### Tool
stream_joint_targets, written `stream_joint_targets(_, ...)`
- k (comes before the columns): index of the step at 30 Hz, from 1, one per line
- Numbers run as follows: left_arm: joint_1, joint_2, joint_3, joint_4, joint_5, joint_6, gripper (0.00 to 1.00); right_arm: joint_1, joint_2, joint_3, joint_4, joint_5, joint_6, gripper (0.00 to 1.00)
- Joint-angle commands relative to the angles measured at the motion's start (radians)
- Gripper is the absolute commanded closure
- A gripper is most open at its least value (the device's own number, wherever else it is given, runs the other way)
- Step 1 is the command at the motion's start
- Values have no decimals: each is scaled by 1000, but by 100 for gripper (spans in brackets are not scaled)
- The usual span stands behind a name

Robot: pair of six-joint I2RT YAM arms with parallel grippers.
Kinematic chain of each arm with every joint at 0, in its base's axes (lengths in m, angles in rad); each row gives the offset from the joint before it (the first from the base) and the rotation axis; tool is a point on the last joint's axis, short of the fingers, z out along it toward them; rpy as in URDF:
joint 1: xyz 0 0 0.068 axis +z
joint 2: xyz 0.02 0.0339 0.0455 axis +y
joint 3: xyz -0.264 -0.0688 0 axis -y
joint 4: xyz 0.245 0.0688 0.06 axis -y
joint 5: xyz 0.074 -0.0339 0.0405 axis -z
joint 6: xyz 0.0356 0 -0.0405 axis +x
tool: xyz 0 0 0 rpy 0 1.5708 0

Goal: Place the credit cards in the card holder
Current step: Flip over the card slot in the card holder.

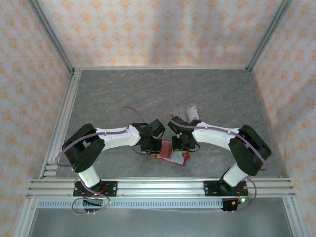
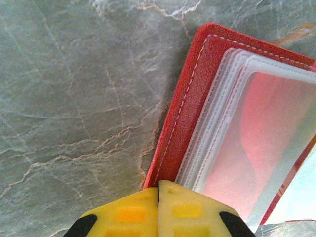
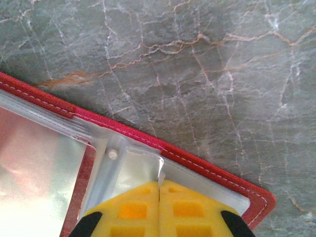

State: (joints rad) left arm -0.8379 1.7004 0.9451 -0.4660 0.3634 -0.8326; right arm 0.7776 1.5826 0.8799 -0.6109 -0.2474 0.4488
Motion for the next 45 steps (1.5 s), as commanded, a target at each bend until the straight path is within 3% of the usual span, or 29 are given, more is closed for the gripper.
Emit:
stream_joint_targets(1, -13, 29, -46, -1, 3, -8, 93, 0, 13, 39, -27, 16, -6, 100)
stream_joint_targets(15, -26, 49, -42, 20, 22, -10, 93, 0, 67, 176, -84, -131, -10, 100)
stream_joint_targets(26, -28, 9, -42, 7, 14, -22, 93, -3, 129, 228, -33, -232, 50, 83)
stream_joint_targets(38, -13, -137, -85, -88, -58, -55, 93, -13, 165, 298, 45, -285, 81, 76)
stream_joint_targets(45, 90, -298, -160, -154, -73, -44, 90, -66, 131, 337, -8, -267, 32, 73)
